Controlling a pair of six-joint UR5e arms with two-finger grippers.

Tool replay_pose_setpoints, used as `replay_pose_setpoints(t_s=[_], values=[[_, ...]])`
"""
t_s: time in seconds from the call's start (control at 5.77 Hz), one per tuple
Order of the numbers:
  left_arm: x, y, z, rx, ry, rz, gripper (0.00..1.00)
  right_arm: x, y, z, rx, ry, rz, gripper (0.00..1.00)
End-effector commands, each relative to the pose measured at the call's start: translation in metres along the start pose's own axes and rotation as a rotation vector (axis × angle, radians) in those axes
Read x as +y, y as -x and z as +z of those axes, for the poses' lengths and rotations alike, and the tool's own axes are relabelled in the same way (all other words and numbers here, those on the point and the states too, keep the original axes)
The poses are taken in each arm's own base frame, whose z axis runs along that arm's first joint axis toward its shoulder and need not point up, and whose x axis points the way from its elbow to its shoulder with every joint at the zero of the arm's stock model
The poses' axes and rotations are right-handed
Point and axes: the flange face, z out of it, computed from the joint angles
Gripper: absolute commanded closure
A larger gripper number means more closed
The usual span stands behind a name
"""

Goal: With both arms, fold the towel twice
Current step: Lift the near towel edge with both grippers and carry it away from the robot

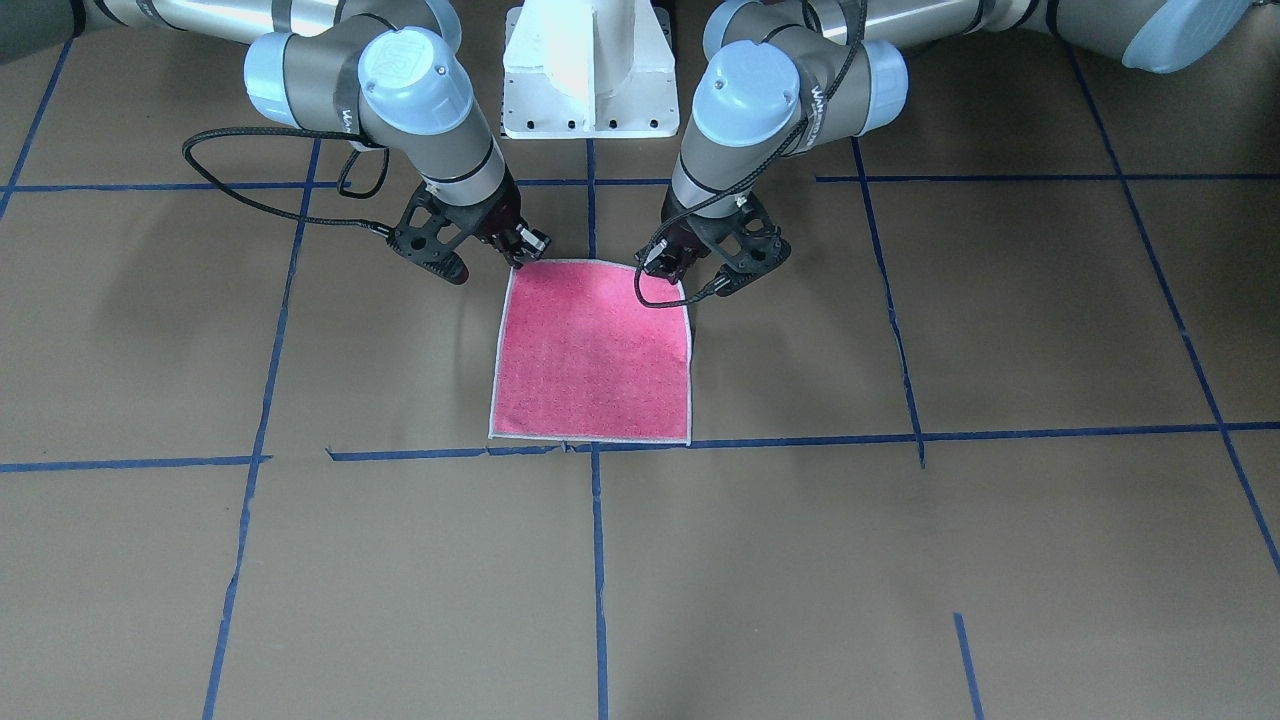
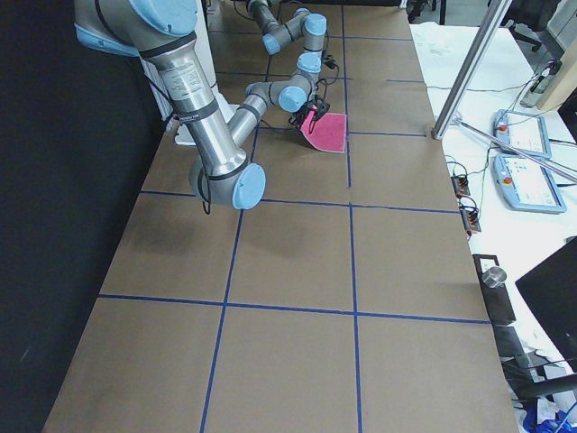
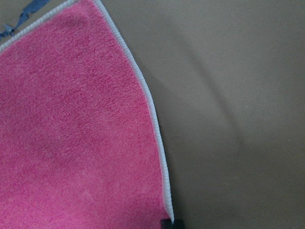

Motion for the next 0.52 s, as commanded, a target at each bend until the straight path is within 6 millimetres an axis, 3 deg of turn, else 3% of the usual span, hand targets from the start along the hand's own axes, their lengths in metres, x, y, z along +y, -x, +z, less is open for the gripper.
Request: replay_pose_setpoints(t_s=[0.0,0.35], values=[[0.0017,0.0030,-0.0016,-0.005,0.003,-0.005,1.00,0.0027,-0.0052,0.0032,0.012,0.013,0.002,1.00],[0.0060,0.0032,-0.0028,-0.005,0.008,-0.031,1.00,0.0074,-0.0072,0.0064,0.017,0.018,0.013,1.00]])
